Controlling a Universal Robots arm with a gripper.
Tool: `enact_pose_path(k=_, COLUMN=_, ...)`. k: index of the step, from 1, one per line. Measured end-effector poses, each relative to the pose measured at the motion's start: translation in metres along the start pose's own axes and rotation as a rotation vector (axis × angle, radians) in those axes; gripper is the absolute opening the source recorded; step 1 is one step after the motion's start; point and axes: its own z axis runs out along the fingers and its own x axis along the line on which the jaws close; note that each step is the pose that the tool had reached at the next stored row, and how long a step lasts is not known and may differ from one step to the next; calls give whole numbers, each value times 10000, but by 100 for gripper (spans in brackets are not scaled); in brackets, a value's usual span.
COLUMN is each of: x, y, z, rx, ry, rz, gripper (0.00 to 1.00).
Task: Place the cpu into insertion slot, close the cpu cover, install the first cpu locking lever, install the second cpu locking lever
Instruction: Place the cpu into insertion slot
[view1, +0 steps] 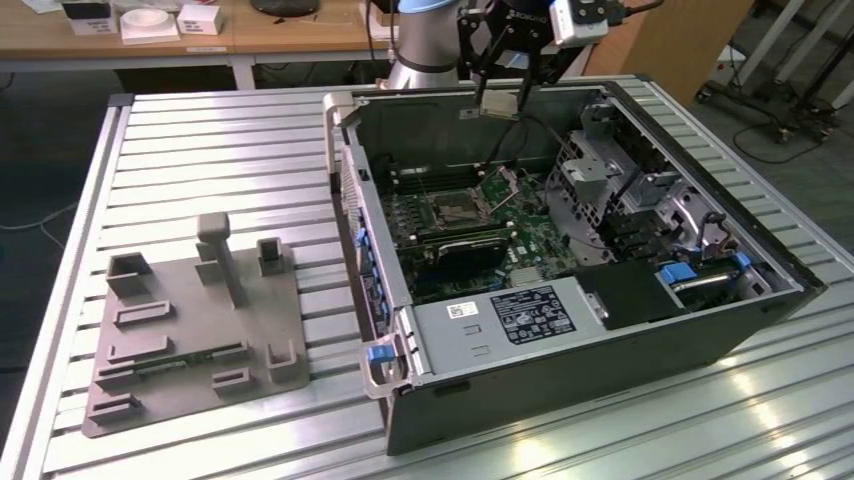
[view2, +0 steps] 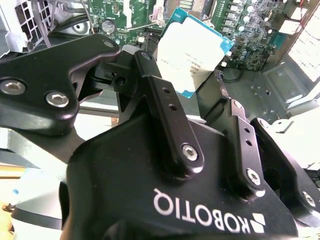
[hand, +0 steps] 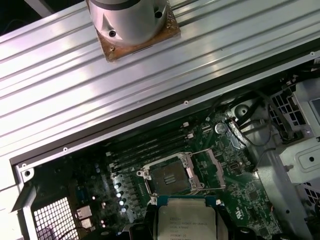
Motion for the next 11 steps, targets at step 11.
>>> enact_pose_path(k=11, x=1, y=-1, z=1, rx=-8, ry=-41, rz=455, gripper=54)
